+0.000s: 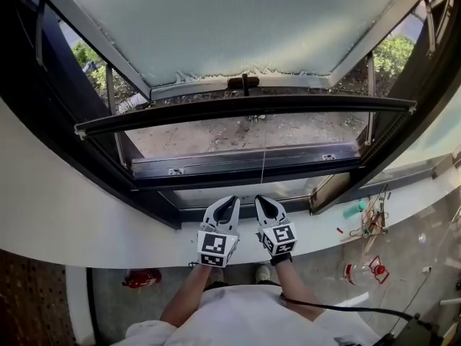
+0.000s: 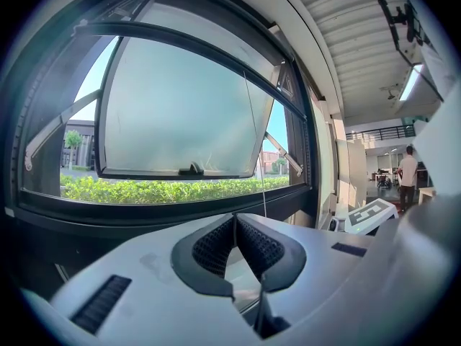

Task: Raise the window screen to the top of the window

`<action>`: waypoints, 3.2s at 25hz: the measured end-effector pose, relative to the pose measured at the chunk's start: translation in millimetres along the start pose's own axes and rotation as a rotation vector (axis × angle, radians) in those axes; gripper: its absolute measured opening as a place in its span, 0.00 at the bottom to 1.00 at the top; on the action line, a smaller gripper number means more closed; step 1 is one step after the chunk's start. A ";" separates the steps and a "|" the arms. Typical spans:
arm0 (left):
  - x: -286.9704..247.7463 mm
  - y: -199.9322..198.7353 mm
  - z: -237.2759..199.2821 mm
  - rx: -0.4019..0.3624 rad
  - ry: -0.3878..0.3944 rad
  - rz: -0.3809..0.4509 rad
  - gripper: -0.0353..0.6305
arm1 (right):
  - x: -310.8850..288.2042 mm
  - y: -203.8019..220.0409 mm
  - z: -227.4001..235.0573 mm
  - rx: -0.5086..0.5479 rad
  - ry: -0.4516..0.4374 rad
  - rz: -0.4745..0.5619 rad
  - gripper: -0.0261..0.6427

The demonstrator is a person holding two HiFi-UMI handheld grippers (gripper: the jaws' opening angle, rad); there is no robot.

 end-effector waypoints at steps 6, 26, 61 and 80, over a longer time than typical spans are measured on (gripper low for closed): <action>1.2 1.5 -2.8 0.011 -0.011 0.001 0.07 | -6.9 -44.5 -6.7 0.010 -0.035 0.139 0.04; 8.0 0.6 -1.8 0.033 -0.030 0.010 0.07 | -16.8 -156.9 -26.2 0.097 -0.105 0.390 0.04; 5.1 -26.1 6.8 0.128 0.007 0.127 0.07 | -48.2 -284.0 -36.3 0.229 -0.155 0.629 0.04; 0.9 -27.6 0.8 0.132 0.014 0.128 0.07 | -22.6 -371.4 -45.3 -0.032 -0.234 0.887 0.04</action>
Point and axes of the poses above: the fingertips, and each gripper's own axes: x backward along the fingers, z to its right, y out of its underside, the point moved 7 cm from there along x, backward along the fingers, and after that the axes turned 13 degrees about z, right-handed, at the moved point
